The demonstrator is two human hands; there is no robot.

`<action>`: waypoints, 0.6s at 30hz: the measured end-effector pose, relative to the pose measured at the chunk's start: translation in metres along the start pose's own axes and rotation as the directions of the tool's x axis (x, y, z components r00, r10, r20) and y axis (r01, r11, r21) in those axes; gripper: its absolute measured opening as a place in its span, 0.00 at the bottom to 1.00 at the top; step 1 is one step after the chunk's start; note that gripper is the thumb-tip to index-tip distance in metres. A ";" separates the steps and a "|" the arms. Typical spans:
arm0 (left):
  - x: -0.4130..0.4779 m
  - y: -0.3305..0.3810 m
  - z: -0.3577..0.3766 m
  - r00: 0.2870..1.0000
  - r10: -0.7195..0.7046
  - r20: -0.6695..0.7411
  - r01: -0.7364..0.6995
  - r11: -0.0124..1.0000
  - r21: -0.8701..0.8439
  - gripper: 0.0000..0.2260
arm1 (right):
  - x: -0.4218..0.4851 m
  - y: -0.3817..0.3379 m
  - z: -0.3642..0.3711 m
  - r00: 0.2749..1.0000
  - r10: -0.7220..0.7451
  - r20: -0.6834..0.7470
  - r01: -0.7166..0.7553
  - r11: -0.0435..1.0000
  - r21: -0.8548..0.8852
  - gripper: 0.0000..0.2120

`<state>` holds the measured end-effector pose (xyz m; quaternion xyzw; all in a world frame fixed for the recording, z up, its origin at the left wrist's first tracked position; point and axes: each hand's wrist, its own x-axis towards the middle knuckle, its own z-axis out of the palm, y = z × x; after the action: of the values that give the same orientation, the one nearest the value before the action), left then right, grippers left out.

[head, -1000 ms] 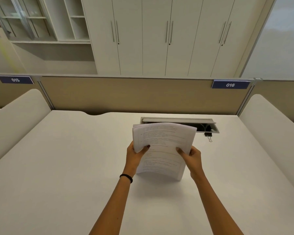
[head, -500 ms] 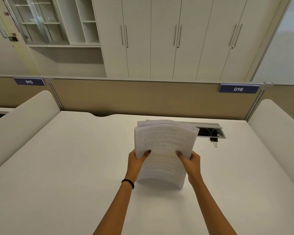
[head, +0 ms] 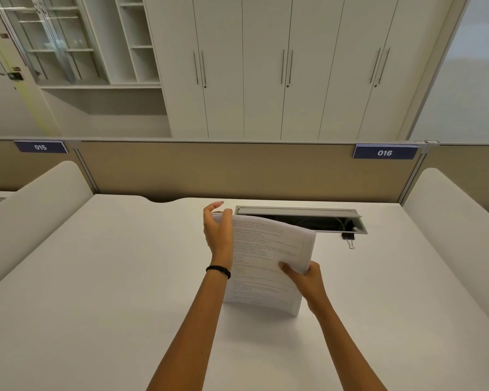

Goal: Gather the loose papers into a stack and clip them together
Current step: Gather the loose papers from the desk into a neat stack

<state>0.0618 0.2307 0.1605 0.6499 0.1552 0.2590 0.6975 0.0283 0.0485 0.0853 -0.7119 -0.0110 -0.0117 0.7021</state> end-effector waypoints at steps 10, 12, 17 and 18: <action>-0.015 -0.028 -0.014 0.988 0.009 0.151 -0.025 0.995 0.102 0.16 | 0.001 0.009 -0.001 0.995 0.050 0.084 -0.048 0.999 -0.016 0.11; -0.024 -0.047 -0.020 0.982 -0.053 0.179 0.038 0.995 0.090 0.17 | 0.000 0.013 -0.002 0.997 0.046 0.062 -0.045 0.999 -0.015 0.09; -0.043 -0.071 -0.019 0.997 -0.060 0.057 0.053 0.993 0.109 0.14 | -0.004 0.017 0.005 0.998 -0.032 -0.050 0.031 0.999 -0.022 0.02; -0.044 -0.070 -0.018 0.999 -0.039 0.034 0.035 0.994 0.105 0.14 | -0.006 0.015 0.008 0.997 -0.040 -0.066 0.039 0.999 -0.012 0.02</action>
<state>0.0274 0.2194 0.0840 0.6872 0.1680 0.2256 0.6698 0.0231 0.0562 0.0701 -0.7145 -0.0019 -0.0492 0.6979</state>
